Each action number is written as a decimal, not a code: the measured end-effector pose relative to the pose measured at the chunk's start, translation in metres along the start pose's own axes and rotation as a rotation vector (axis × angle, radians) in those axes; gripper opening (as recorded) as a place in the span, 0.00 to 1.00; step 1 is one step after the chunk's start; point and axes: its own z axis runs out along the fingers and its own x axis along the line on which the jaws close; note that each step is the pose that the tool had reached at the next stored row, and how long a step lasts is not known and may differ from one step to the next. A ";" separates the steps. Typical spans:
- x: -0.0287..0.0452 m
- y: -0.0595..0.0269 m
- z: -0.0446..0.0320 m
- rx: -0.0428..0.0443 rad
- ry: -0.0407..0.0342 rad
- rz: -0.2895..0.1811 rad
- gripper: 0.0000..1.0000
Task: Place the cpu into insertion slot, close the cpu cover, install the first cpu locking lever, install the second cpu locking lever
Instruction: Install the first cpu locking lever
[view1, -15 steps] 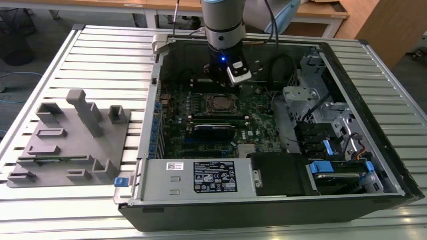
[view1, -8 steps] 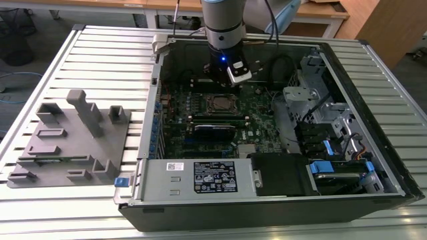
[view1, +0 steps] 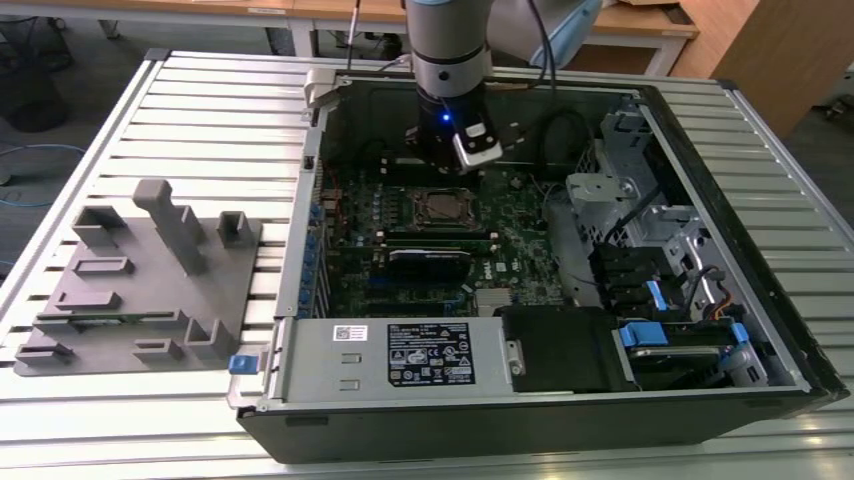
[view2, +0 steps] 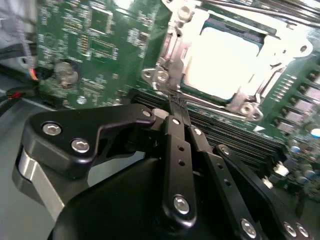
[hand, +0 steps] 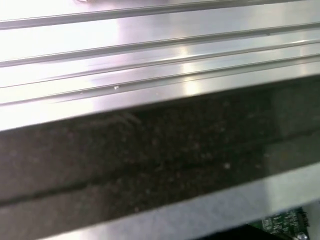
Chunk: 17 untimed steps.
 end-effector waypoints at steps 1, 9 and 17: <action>0.0000 0.0000 0.0000 0.0036 0.0163 0.002 0.11; -0.0002 -0.0001 0.0001 0.0260 0.1125 0.011 0.11; -0.0002 -0.0001 0.0000 0.0284 0.1240 0.007 0.11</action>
